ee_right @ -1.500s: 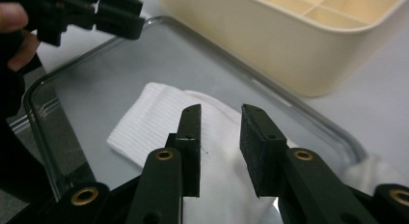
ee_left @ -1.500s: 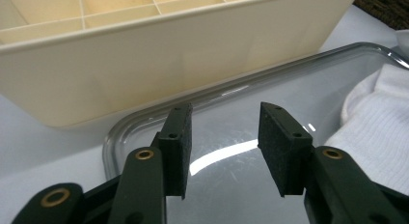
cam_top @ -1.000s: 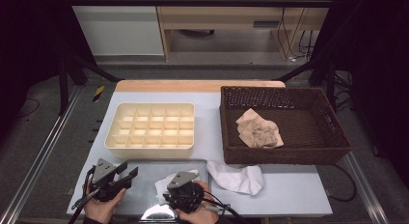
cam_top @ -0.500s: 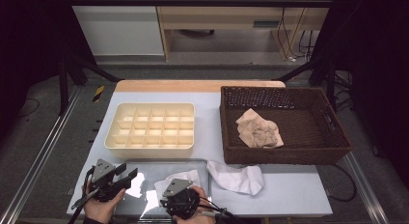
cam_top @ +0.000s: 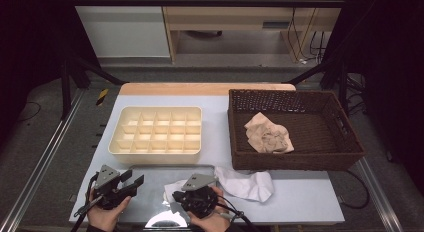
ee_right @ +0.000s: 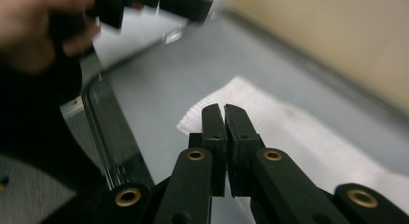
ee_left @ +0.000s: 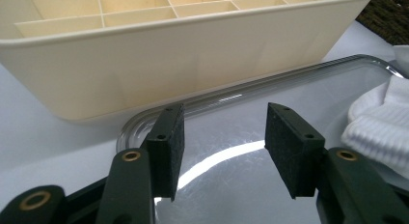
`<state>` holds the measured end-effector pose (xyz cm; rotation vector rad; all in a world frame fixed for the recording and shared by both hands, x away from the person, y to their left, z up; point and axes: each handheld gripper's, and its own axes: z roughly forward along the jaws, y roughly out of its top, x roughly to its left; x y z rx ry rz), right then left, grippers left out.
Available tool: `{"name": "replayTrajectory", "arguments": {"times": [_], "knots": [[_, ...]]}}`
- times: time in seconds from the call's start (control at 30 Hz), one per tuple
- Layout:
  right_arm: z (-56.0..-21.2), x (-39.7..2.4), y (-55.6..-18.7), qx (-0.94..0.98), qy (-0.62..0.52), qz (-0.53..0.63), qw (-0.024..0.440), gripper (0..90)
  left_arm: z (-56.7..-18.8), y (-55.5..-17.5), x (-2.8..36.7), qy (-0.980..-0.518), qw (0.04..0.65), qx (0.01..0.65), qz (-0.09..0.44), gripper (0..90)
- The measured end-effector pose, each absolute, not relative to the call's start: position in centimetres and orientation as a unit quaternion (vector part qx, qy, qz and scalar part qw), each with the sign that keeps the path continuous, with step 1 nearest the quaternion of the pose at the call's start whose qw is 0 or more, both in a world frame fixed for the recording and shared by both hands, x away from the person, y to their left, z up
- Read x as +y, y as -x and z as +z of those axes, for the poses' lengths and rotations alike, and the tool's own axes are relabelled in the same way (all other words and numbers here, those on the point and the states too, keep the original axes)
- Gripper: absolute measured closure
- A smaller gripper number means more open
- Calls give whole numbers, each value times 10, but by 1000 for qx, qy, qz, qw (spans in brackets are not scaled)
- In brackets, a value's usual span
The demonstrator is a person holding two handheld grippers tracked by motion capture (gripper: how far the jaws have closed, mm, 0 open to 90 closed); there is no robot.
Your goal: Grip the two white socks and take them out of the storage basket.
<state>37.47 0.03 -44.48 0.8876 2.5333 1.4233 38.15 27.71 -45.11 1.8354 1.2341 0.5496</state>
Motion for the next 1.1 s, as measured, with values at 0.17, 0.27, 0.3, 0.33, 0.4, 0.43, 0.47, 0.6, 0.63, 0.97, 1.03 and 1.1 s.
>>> {"name": "replayTrajectory", "arguments": {"times": [0.17, 0.27, 0.3, 0.33, 0.4, 0.43, 0.47, 0.6, 0.63, 0.97, 1.03, 1.1], "knots": [[-431, -21, -382, 808, -319, 492, 61, 889, -451, -381, 274, -736, 421, 486, 213, 485], [-428, -31, -385, 801, -331, 493, 72, 890, -450, -379, 269, -739, 426, 479, 206, 488], [-428, -37, -386, 799, -338, 490, 82, 891, -450, -379, 268, -740, 428, 477, 204, 488], [-429, -40, -387, 798, -341, 489, 86, 891, -449, -378, 266, -741, 430, 474, 202, 487], [-430, -48, -387, 795, -352, 485, 94, 890, -447, -377, 261, -745, 433, 467, 197, 488], [-432, -53, -387, 793, -358, 483, 98, 891, -447, -377, 259, -746, 436, 464, 195, 488], [-433, -56, -387, 792, -364, 480, 100, 891, -446, -376, 256, -749, 437, 460, 192, 489], [-439, -72, -387, 792, -383, 463, 109, 891, -442, -373, 243, -757, 443, 446, 179, 484], [-441, -76, -387, 793, -385, 458, 115, 891, -442, -372, 240, -759, 444, 443, 176, 481], [-455, -101, -388, 785, -417, 440, 125, 892, -453, -373, 196, -789, 425, 414, 156, 461], [-457, -103, -389, 785, -419, 439, 127, 892, -457, -373, 191, -795, 419, 412, 155, 462], [-457, -105, -390, 784, -420, 438, 127, 891, -462, -374, 188, -798, 413, 412, 152, 483]]}}
